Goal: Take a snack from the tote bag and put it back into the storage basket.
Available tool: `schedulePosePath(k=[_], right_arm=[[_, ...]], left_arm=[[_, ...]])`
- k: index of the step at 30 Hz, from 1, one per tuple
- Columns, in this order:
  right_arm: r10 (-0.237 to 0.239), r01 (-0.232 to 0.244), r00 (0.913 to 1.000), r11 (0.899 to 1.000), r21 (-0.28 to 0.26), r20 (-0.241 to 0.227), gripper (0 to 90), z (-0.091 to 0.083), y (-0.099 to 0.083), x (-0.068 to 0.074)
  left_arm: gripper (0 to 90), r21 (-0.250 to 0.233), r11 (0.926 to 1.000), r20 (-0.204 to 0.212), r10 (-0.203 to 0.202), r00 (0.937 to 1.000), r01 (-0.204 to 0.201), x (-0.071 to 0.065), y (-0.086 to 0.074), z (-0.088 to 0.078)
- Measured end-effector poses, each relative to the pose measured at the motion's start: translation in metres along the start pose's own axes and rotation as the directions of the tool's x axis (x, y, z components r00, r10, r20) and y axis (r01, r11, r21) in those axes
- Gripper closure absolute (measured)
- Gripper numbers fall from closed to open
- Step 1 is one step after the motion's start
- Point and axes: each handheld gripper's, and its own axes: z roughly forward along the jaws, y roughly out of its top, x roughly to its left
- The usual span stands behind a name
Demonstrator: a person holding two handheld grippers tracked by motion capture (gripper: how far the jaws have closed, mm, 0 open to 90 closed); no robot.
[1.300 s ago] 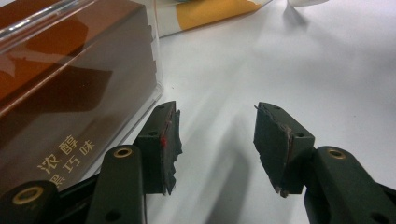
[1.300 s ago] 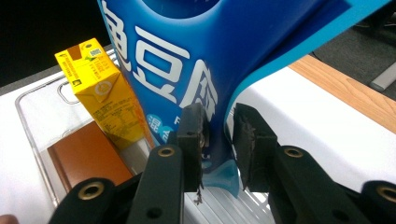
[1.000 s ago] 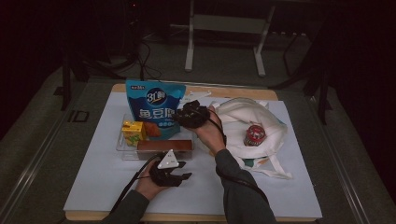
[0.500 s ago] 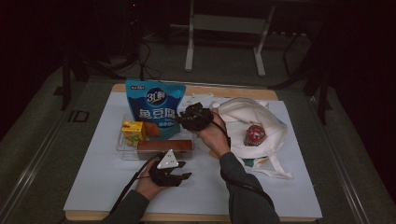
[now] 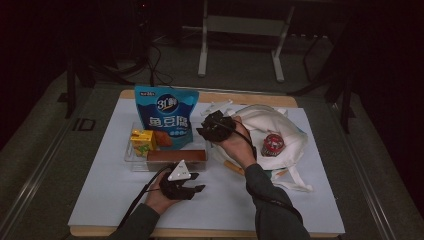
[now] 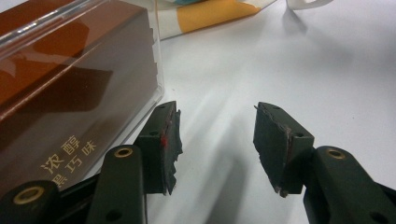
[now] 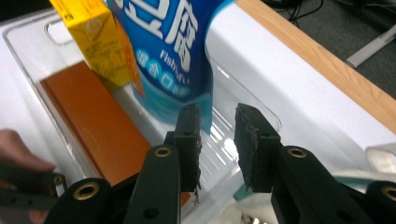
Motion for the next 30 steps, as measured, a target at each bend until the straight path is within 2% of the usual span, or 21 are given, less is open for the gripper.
schedulePosePath(k=[8,20,30], right_arm=[[-0.024,0.023,0.9996,0.998,0.057,0.014,70.2,-0.011,-0.007,-0.002],[-0.010,0.005,0.9988,0.995,0.101,0.048,67.6,-0.025,-0.021,-0.017],[0.014,-0.023,0.9972,0.992,0.128,0.073,63.4,-0.030,-0.039,-0.029]], left_arm=[[50.3,-0.001,1.0000,0.002,-0.001,1.0000,0.001,0.000,0.000,0.000],[50.2,-0.008,1.0000,-0.005,-0.001,1.0000,0.001,0.000,0.000,0.000],[50.1,-0.009,0.9999,-0.001,-0.009,1.0000,0.009,0.000,0.000,-0.001]])
